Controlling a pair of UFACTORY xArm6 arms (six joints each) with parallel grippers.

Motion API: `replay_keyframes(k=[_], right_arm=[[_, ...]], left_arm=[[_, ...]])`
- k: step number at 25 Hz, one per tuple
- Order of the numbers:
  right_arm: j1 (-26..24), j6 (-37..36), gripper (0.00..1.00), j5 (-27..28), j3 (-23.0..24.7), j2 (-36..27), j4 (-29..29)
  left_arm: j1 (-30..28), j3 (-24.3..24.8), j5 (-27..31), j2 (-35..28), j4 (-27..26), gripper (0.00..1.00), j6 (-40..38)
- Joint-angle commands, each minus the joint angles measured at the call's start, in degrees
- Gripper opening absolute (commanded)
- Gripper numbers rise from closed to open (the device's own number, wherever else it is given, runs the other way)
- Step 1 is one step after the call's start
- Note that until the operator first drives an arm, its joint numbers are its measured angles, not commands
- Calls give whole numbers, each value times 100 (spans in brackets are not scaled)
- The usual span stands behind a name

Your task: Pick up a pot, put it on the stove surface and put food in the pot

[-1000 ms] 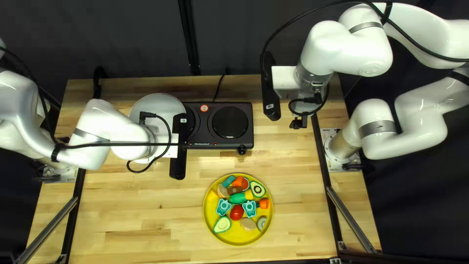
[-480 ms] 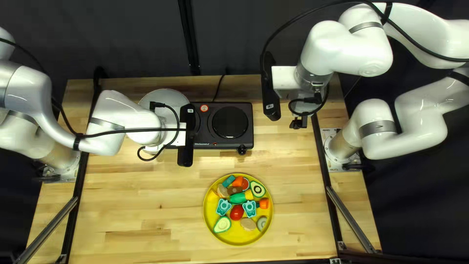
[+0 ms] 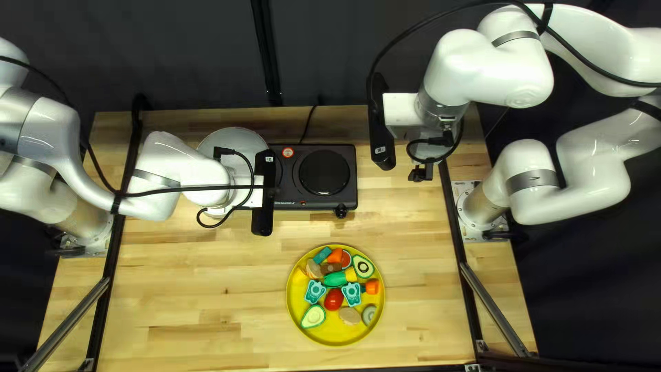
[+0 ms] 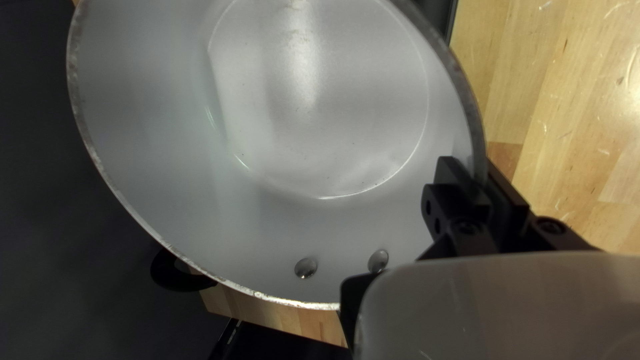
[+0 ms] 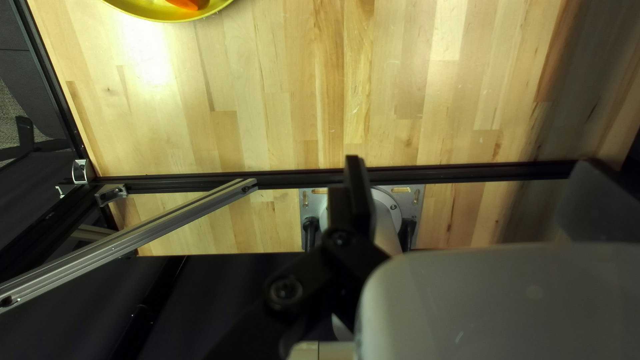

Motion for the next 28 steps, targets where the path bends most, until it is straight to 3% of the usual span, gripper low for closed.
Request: replay_keyframes(k=[1,28], right_arm=[[0,0,100,0,0,0,0],[0,0,100,0,0,0,0]], left_arm=[[0,49,-8,-30,12,0,-5],[100,44,-12,16,155,0,-18]])
